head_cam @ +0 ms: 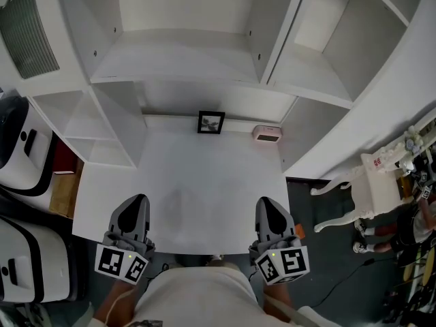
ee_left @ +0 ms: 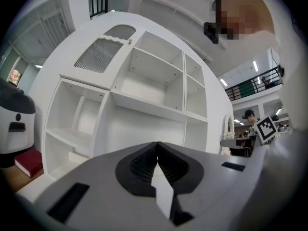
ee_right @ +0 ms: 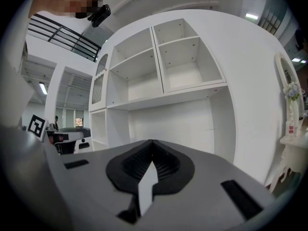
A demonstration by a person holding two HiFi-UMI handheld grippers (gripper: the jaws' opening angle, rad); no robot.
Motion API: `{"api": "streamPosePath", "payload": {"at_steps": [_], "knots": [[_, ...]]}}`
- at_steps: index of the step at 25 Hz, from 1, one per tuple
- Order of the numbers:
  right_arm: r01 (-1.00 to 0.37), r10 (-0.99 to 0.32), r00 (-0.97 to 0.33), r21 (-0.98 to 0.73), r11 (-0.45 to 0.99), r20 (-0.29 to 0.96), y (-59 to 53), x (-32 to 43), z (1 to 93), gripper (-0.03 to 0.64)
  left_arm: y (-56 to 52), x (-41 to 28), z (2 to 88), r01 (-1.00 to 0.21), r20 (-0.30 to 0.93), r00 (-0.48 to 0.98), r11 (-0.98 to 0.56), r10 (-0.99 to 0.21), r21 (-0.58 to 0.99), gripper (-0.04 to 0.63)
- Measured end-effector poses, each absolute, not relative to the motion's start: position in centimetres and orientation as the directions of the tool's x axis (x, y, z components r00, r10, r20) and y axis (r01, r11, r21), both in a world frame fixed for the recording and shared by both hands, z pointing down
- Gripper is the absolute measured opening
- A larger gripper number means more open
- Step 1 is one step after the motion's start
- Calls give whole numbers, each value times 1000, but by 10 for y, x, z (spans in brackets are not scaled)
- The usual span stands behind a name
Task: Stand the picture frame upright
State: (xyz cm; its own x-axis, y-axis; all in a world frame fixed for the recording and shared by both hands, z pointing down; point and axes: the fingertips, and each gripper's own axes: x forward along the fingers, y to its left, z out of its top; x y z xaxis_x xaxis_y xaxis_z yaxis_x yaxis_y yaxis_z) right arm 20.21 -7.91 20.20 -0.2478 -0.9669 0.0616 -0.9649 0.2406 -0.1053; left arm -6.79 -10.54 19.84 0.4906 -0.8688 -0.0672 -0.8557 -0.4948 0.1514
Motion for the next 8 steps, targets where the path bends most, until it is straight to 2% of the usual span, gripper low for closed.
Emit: {"api": "streamPosePath", "payload": {"at_steps": [8], "knots": [[-960, -961, -268, -105, 260, 70, -85, 205, 205, 9, -107, -62, 206, -864, -56, 476, -479, -878, 158, 18]]}}
